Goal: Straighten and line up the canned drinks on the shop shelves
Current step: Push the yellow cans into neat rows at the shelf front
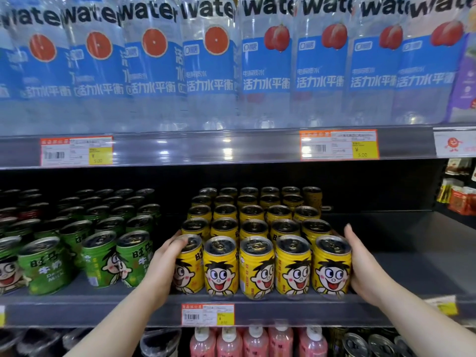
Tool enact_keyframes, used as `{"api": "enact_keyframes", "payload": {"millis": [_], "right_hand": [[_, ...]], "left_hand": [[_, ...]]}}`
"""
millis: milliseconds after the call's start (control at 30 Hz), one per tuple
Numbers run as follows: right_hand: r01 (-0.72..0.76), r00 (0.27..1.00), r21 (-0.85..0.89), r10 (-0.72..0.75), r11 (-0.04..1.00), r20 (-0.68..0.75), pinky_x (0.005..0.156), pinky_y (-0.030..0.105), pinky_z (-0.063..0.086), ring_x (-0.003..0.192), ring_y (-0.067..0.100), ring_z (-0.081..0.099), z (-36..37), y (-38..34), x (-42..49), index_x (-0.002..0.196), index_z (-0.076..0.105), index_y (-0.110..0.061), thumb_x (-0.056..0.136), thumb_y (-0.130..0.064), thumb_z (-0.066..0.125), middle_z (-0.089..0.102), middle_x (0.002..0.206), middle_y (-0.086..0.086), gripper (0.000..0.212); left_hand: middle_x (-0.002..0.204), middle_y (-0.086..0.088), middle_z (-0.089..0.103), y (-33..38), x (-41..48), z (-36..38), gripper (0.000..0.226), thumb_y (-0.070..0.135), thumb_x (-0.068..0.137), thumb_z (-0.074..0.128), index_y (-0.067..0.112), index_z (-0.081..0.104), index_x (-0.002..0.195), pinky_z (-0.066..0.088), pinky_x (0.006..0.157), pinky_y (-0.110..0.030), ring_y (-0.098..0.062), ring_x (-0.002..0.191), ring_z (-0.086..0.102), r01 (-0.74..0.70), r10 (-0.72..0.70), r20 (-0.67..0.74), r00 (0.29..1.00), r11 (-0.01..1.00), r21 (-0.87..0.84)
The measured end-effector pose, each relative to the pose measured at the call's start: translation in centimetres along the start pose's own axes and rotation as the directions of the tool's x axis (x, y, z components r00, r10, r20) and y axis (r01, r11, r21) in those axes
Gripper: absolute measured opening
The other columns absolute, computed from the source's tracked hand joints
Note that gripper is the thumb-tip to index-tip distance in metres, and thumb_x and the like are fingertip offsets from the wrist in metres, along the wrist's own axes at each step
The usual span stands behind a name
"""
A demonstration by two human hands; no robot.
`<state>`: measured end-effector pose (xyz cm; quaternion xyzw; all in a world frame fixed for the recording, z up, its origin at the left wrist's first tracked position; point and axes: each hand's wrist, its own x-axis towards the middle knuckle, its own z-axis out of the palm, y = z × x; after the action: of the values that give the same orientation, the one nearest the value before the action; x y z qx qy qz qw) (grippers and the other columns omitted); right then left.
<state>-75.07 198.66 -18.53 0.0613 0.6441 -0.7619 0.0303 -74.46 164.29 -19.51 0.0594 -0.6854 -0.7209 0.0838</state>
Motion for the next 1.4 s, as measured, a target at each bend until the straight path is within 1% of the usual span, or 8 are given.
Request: {"api": "enact_keyframes", "payload": {"millis": [333, 467, 600, 700, 833, 1133, 1300, 1400], "right_hand": [[0.043, 0.988, 0.037, -0.037, 0.998, -0.148, 0.093, 0.048, 0.048, 0.102, 0.030, 0.064, 0.4, 0.6, 0.0, 0.124, 0.052, -0.025, 0.088, -0.068, 0.030, 0.070, 0.107, 0.012, 0.060], [0.229, 0.927, -0.260, -0.291, 0.938, -0.235, 0.100, 0.039, 0.041, 0.115, 0.019, 0.053, 0.4, -0.3, -0.9, 0.131, 0.050, -0.024, 0.095, -0.055, 0.029, 0.056, 0.131, 0.005, 0.052], [0.401, 0.832, -0.750, -0.552, 0.527, 0.057, 0.103, 0.034, 0.033, 0.124, 0.017, 0.044, 1.7, -2.7, -2.4, 0.133, 0.050, -0.020, 0.093, -0.052, 0.035, 0.050, 0.136, 0.005, 0.053], [0.440, 0.826, -0.894, -0.426, 0.079, 0.369, 0.114, 0.046, 0.023, 0.135, 0.015, 0.034, 3.6, -3.9, -3.3, 0.137, 0.041, -0.036, 0.072, -0.078, 0.013, 0.043, 0.143, -0.008, 0.082], [0.540, 0.815, -0.828, -0.153, -0.150, 0.559, 0.117, 0.047, 0.004, 0.146, 0.015, 0.001, 6.6, -4.0, -3.3, 0.144, 0.012, -0.048, 0.071, -0.080, 0.023, 0.010, 0.156, -0.015, 0.080], [0.546, 0.806, -0.813, -0.138, -0.205, 0.576, 0.116, 0.042, 0.015, 0.144, 0.011, 0.018, 8.6, -2.8, -2.3, 0.142, 0.020, -0.048, 0.089, -0.058, 0.043, 0.013, 0.154, -0.022, 0.059], [0.559, 0.806, -0.807, -0.104, -0.191, 0.583, 0.118, 0.042, 0.011, 0.145, 0.010, 0.014, 8.4, -3.3, -2.7, 0.145, 0.013, -0.045, 0.088, -0.058, 0.045, 0.011, 0.156, -0.016, 0.067], [0.516, 0.826, -0.849, -0.195, -0.115, 0.529, 0.118, 0.046, 0.012, 0.144, 0.012, 0.018, 7.0, -4.2, -3.3, 0.145, 0.016, -0.041, 0.083, -0.065, 0.042, 0.019, 0.155, -0.010, 0.071]], "left_hand": [[0.132, -0.003, 0.051, -0.4, -0.6, 0.4, 0.067, 0.043, 0.087, 0.055, 0.036, 0.022, 0.145, 0.042, 0.100, -0.046, -0.024, 0.118, 0.052, -0.087, 0.087, -0.017, 0.996, 0.996, -0.025], [0.143, -0.003, 0.041, 0.0, -1.4, 0.5, 0.095, 0.064, 0.061, 0.065, 0.035, 0.027, 0.143, 0.042, 0.102, -0.042, -0.020, 0.123, 0.047, -0.205, 0.212, -0.030, 0.977, 0.967, 0.153], [0.138, 0.001, 0.040, 1.3, -1.6, 0.4, 0.090, 0.068, 0.059, 0.057, 0.026, 0.042, 0.137, 0.030, 0.104, -0.029, -0.014, 0.127, 0.037, -0.419, 0.463, 0.073, 0.883, 0.712, 0.563], [0.142, 0.007, 0.041, 2.5, -1.6, 0.8, 0.109, 0.096, 0.048, 0.029, 0.034, 0.043, 0.136, 0.024, 0.109, -0.036, -0.016, 0.133, 0.031, -0.514, 0.485, 0.329, 0.810, 0.318, 0.797], [0.144, 0.020, 0.038, 3.0, -1.2, 0.9, 0.113, 0.097, 0.044, -0.004, 0.046, 0.029, 0.140, 0.023, 0.108, -0.036, -0.012, 0.135, 0.029, -0.550, 0.332, 0.519, 0.788, 0.002, 0.835], [0.136, 0.016, 0.049, 3.2, -1.5, 0.8, 0.092, 0.081, 0.055, 0.025, 0.041, 0.041, 0.136, 0.024, 0.104, -0.036, -0.013, 0.130, 0.034, -0.573, 0.330, 0.527, 0.783, 0.054, 0.818], [0.145, 0.005, 0.037, 3.1, -1.8, 0.3, 0.105, 0.082, 0.051, 0.034, 0.035, 0.024, 0.145, 0.021, 0.111, -0.037, -0.017, 0.135, 0.028, -0.552, 0.351, 0.486, 0.800, 0.114, 0.826], [0.145, -0.001, 0.031, 2.7, -2.7, -0.4, 0.110, 0.076, 0.053, 0.060, 0.028, 0.025, 0.146, 0.026, 0.110, -0.036, -0.020, 0.134, 0.027, -0.463, 0.404, 0.332, 0.852, 0.288, 0.838]]}}
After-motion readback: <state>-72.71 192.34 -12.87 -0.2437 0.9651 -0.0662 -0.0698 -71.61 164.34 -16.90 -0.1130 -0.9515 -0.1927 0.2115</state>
